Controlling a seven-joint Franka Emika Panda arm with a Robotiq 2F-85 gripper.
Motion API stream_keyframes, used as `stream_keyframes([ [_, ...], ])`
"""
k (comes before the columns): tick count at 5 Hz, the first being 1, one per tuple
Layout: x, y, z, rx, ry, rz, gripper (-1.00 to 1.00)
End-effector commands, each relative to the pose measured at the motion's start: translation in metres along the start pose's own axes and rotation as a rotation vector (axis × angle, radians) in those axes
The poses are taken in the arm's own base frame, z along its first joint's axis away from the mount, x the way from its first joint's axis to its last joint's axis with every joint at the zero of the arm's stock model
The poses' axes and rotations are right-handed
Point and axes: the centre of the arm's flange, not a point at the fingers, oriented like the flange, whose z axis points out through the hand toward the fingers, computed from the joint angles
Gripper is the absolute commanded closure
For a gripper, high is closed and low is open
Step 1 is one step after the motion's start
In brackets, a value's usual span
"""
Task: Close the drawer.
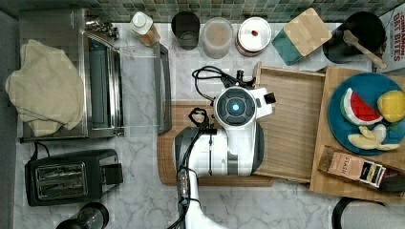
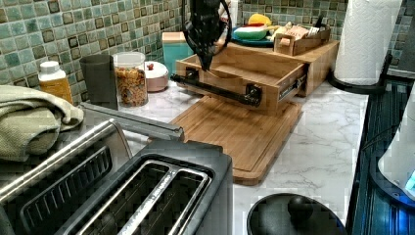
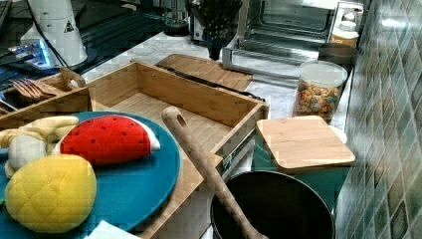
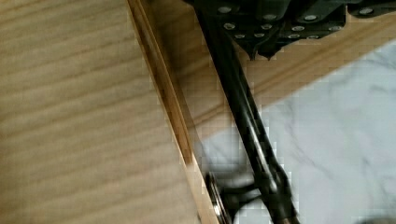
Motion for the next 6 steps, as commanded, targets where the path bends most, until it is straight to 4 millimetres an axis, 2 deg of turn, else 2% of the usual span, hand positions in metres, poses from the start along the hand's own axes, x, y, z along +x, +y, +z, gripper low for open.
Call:
stream_keyframes([
  [1, -0.006, -0.034, 0.017, 0.066, 0.112, -0.162, 1.0],
  [2, -0.006, -0.042, 0.019, 0.096, 0.122, -0.121, 1.0],
  [3, 0.002, -0.041, 0.025, 0.109, 0.09, -0.125, 1.0],
  [5, 0.006, -0.034, 0.042, 0.035, 0.109, -0.186, 1.0],
  [6, 0.014, -0.031, 0.05, -0.009, 0.069, -0.214, 1.0],
])
